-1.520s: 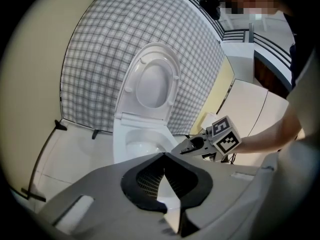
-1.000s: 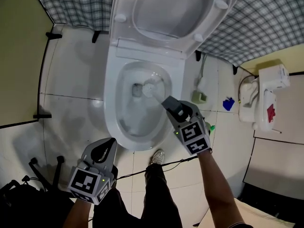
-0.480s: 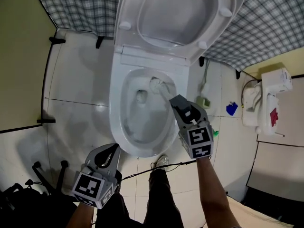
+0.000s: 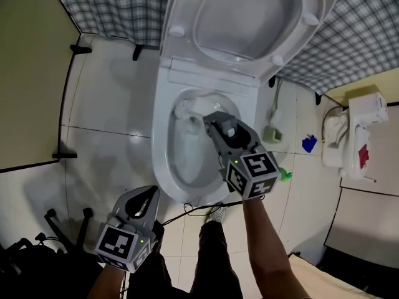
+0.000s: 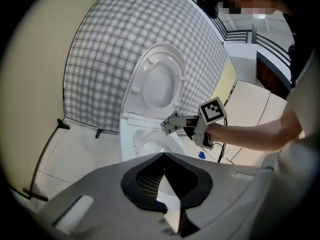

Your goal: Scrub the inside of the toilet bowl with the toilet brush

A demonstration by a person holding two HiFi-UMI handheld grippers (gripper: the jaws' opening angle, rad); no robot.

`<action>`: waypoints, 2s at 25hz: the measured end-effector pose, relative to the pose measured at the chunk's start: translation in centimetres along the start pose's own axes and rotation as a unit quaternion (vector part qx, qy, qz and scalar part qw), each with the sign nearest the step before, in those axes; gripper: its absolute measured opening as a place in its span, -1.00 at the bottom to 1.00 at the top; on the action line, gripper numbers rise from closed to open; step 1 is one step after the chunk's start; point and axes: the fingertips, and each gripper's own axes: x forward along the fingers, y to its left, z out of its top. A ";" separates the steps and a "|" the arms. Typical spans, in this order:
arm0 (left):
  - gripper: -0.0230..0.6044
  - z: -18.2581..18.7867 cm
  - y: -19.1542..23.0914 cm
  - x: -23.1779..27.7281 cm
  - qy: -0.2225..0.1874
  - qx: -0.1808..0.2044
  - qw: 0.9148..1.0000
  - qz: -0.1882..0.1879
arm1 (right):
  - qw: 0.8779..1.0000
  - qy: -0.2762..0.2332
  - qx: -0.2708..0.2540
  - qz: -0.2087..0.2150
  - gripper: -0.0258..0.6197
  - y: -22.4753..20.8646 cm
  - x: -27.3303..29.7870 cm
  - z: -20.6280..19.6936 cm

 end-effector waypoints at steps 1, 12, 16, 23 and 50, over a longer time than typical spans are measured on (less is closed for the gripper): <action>-0.95 0.0 0.0 -0.1 -0.001 -0.001 1.000 0.000 | 1.000 0.001 0.000 0.010 -0.30 0.7 0.1 -0.1; -0.95 -0.1 -1.7 0.4 -0.004 0.003 1.000 -0.010 | 0.993 0.049 -0.029 0.102 -0.30 6.3 -4.2 -4.0; -0.95 0.0 -3.2 0.7 -0.006 0.012 1.000 -0.015 | 0.990 0.062 -0.024 0.121 -0.30 7.4 -7.0 -6.0; -0.95 -0.2 -6.1 1.4 -0.003 0.022 1.000 -0.019 | 0.995 0.040 0.044 0.083 -0.31 3.7 -12.5 -7.5; -0.95 1.1 -17.8 10.4 0.043 0.106 0.989 -0.095 | 0.965 -0.110 0.128 -0.200 -0.31 -16.9 -33.5 -8.1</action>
